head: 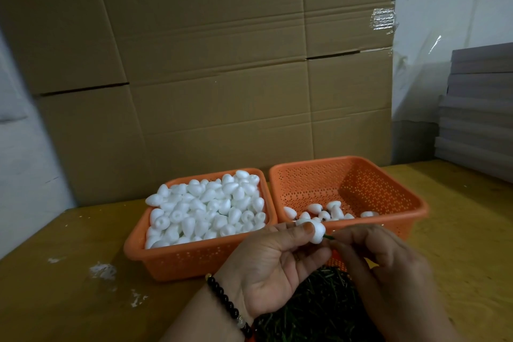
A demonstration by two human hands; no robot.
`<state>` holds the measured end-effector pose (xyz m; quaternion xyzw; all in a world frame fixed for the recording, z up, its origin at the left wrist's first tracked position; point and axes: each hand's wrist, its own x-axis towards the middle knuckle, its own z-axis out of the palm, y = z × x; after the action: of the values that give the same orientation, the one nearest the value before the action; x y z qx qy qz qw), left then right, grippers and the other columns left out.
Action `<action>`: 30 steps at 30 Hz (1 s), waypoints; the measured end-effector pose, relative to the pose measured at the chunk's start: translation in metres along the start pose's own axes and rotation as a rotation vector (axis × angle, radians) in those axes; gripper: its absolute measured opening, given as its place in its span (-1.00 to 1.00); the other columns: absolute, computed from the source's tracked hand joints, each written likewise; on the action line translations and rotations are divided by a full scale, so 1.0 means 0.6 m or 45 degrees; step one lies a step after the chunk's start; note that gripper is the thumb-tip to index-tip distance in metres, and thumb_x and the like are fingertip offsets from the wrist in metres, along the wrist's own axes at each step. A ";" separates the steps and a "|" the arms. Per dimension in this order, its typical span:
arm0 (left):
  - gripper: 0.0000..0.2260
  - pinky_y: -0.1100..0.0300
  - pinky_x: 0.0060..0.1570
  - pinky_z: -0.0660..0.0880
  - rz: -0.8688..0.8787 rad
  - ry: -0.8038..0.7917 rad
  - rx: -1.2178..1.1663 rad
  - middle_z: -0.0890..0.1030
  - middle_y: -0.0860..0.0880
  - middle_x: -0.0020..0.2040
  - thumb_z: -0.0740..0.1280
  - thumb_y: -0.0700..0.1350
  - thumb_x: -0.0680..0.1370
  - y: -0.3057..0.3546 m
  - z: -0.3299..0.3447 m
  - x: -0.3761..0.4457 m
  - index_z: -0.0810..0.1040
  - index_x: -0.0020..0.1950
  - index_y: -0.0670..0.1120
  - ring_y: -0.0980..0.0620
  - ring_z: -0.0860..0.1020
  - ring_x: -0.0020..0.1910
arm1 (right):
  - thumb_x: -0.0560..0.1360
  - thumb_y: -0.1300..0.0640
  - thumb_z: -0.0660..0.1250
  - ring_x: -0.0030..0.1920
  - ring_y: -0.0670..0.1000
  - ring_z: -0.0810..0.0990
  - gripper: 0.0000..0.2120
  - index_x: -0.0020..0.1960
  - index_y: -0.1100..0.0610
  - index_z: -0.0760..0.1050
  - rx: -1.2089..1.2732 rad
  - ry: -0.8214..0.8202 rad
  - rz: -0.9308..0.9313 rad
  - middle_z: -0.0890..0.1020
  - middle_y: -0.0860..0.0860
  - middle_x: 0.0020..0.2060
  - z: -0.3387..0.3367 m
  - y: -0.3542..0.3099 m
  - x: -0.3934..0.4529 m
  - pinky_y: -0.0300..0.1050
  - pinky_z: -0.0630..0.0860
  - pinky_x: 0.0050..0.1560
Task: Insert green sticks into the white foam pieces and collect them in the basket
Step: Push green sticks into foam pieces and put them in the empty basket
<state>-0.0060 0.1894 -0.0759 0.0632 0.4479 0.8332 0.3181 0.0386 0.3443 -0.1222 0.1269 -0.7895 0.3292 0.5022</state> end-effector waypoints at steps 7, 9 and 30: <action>-0.96 0.17 -0.32 0.61 0.019 0.056 -0.010 0.67 -0.17 -0.21 0.43 -0.33 0.27 -0.004 0.010 -0.003 0.67 -0.33 -0.25 0.00 0.67 -0.26 | 0.40 0.20 0.43 -0.18 -0.19 0.59 -0.97 -0.15 0.14 0.62 -0.011 -0.039 0.016 0.63 -0.11 -0.19 0.000 -0.001 0.000 -0.29 0.53 -0.20; -0.96 0.16 -0.32 0.61 0.019 0.074 -0.024 0.67 -0.19 -0.19 0.44 -0.33 0.26 -0.005 0.011 -0.003 0.67 -0.31 -0.26 -0.01 0.67 -0.25 | 0.44 0.21 0.45 -0.17 -0.18 0.58 -0.99 -0.15 0.14 0.62 -0.009 -0.049 0.020 0.62 -0.12 -0.19 0.001 -0.001 0.000 -0.28 0.52 -0.19; -0.76 0.17 -0.32 0.60 0.028 0.118 -0.071 0.68 -0.21 -0.13 0.42 -0.32 0.29 -0.014 0.009 0.005 0.55 -0.07 -0.31 -0.03 0.68 -0.24 | 0.40 0.20 0.35 -0.16 -0.34 0.48 -0.93 -0.14 0.07 0.55 -0.011 -0.127 0.035 0.50 -0.27 -0.19 0.004 -0.001 0.002 -0.57 0.33 -0.17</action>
<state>-0.0025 0.1982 -0.0800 0.0207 0.4380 0.8508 0.2895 0.0364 0.3427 -0.1215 0.1300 -0.8168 0.3259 0.4581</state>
